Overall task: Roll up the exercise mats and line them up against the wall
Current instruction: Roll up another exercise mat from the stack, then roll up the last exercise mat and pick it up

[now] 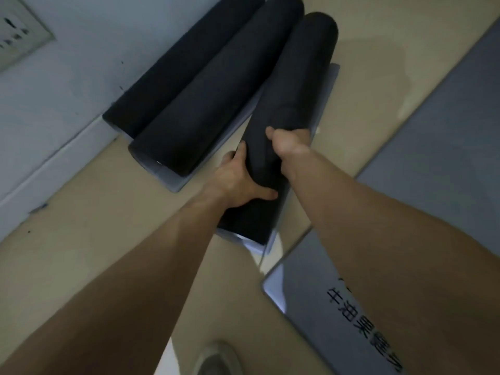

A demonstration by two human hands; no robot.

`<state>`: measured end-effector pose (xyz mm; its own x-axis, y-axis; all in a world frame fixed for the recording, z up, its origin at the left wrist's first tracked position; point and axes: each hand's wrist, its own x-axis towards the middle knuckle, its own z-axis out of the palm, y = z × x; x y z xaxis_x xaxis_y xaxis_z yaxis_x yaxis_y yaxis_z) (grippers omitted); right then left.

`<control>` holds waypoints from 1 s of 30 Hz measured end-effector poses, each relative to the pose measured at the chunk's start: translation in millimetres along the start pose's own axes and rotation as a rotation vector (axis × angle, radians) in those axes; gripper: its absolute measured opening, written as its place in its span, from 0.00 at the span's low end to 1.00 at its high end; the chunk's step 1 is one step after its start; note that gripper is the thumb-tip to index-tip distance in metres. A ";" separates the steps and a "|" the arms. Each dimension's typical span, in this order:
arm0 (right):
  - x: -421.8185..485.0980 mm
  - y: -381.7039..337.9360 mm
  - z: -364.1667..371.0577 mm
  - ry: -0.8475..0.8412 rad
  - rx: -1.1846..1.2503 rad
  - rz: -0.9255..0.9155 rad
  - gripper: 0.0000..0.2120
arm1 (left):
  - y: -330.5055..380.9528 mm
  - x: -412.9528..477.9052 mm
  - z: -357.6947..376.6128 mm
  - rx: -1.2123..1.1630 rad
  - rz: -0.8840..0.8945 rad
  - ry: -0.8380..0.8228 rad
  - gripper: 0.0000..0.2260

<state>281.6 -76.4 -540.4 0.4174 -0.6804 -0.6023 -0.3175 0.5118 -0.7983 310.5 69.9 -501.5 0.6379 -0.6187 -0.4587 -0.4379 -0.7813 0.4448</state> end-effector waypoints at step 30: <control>-290.3 200.2 -443.5 0.060 -1.221 0.182 0.30 | 128.1 -219.4 251.9 0.911 0.684 -0.515 0.45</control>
<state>-280.8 -9.0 -524.3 0.2543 -0.6898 -0.6779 -0.9667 -0.2015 -0.1577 -45.1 84.7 -537.6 -0.1254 -0.7197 -0.6829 -0.9915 0.0674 0.1110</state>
